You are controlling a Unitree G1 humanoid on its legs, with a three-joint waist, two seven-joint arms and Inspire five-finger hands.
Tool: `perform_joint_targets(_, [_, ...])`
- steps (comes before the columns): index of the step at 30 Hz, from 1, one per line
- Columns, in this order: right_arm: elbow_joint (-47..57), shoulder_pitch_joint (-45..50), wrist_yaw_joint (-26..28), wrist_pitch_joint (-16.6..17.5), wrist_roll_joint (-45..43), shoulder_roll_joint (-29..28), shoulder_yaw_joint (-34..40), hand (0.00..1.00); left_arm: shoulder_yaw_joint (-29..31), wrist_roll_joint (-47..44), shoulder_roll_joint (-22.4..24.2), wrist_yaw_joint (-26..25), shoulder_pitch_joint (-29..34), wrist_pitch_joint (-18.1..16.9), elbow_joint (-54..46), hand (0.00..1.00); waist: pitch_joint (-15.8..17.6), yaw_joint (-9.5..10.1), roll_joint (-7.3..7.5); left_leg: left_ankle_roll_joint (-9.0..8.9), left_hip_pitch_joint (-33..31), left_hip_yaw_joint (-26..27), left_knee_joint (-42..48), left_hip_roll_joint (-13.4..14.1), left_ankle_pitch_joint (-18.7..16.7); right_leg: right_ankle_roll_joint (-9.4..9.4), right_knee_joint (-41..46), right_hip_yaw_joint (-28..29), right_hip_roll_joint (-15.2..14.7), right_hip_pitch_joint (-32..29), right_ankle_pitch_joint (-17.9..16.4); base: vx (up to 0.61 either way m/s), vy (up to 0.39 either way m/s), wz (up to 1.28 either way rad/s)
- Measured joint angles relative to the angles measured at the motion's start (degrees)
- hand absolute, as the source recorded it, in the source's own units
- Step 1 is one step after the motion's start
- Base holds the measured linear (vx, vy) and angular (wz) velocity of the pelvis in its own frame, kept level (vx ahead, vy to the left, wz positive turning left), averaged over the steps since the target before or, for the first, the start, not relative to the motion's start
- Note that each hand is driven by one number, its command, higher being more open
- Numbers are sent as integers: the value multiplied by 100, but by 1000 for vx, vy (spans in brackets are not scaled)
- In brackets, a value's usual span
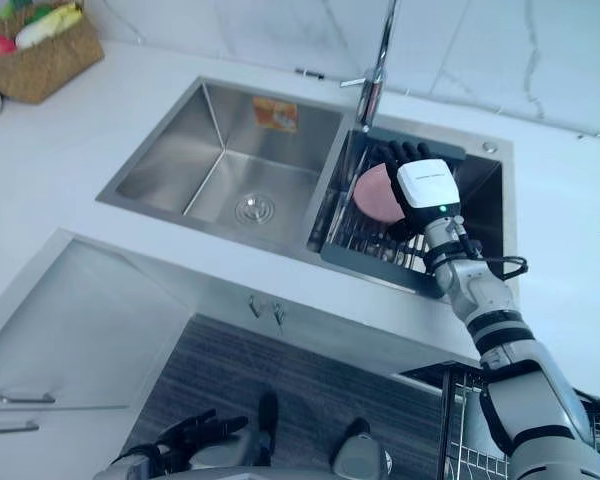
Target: Walk over to the sink, pick up the cup, carry it to the dishwasher, place the cup inside the dishwasher, then close the dishwasher door
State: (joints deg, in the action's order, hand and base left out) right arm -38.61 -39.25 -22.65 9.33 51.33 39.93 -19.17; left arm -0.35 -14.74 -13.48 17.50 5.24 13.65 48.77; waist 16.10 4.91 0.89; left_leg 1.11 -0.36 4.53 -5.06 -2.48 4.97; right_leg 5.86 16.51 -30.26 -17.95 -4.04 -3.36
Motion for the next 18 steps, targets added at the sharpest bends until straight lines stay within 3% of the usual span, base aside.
perform_joint_targets(7, [-188,-531,-147,-21,15,102,-408,0,-137,-560,4,4,-75,9,31,100,164,141,-77,-6,-111,-37,-23,26,53,-30,101,-22,-11,-114,-125,-8,-39,4])
perform_joint_targets(18, [-273,-842,-500,-283,65,133,-491,0,-237,-563,-9,-3,-119,-44,42,100,179,213,-103,-6,-113,61,6,43,71,-31,94,37,35,-151,-124,58,-23,-1])
